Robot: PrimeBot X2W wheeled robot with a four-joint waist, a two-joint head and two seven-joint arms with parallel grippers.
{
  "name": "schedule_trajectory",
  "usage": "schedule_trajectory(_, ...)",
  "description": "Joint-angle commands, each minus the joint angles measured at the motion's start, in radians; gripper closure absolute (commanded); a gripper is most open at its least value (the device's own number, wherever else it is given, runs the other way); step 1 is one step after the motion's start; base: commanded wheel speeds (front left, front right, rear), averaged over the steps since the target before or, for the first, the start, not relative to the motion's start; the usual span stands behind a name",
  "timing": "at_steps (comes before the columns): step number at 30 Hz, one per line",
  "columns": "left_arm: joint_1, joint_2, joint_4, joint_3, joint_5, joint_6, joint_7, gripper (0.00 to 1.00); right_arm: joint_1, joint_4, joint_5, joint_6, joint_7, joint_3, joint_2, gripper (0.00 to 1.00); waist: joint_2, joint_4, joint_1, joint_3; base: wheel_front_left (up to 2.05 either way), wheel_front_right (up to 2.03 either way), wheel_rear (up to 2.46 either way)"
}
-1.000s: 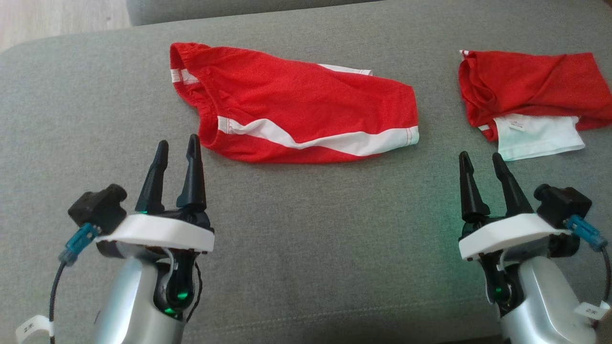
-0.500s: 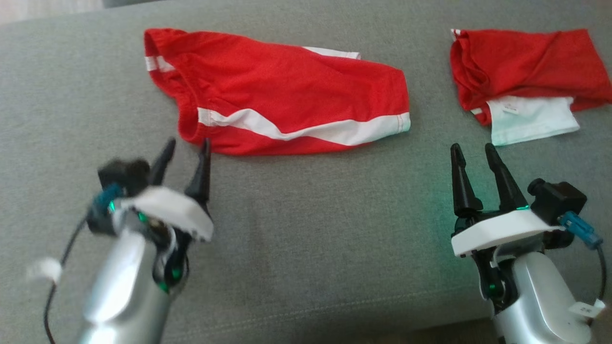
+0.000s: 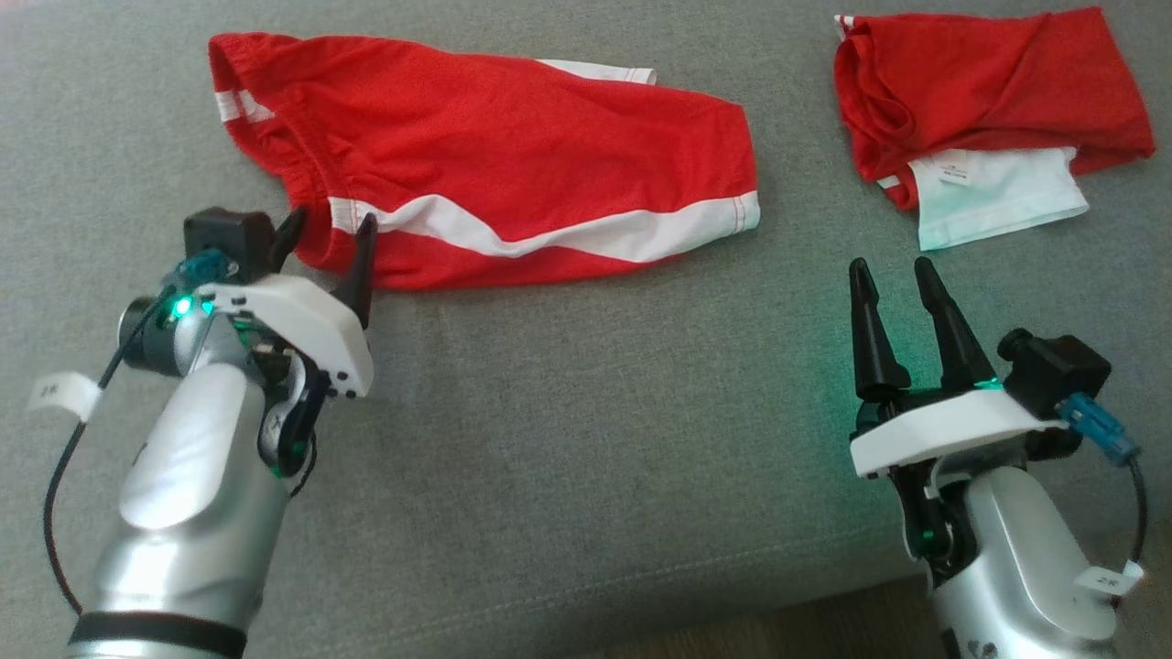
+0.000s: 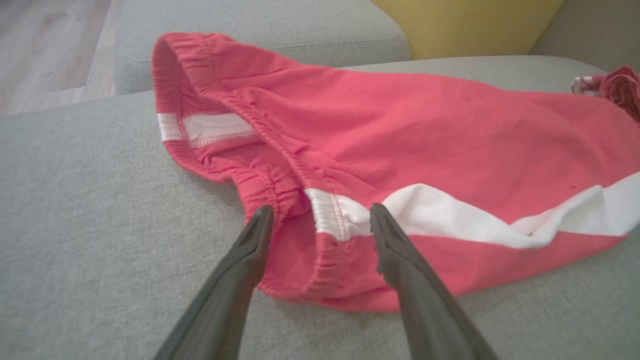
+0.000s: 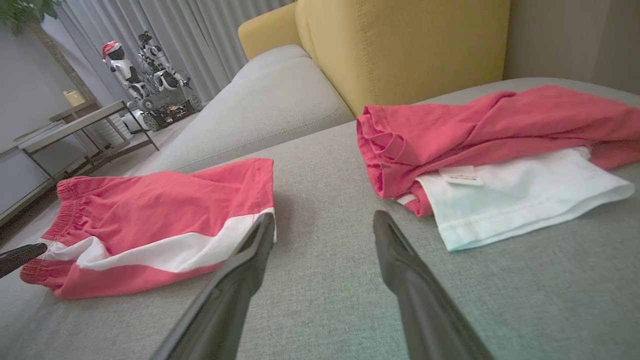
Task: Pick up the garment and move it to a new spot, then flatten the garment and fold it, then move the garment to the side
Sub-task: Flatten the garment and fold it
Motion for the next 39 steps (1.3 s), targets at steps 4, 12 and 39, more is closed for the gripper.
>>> schedule_trajectory(4, -0.069, 0.038, -0.01, 0.017, 0.016, -0.011, -0.005, 0.0, -0.035, -0.01, 0.01, -0.001, -0.024, 0.026, 0.005, 0.0, 0.0, -0.005, 0.0, 0.008, 0.0, 0.0, 0.0)
schedule_trajectory(12, -0.097, 0.032, 0.028, 0.005, 0.004, -0.022, -0.005, 1.0, -0.052, 0.015, 0.014, -0.001, -0.037, 0.035, 0.005, 0.0, 0.0, -0.007, 0.0, 0.015, 0.0, 0.0, 0.0)
schedule_trajectory(39, -0.057, -0.01, -0.08, -0.018, -0.051, -0.028, -0.072, 1.0, -0.311, 0.322, 0.137, -0.001, 0.118, 0.246, -0.096, 0.0, 0.0, 0.117, 0.0, 0.024, 0.0, 0.0, 0.0)
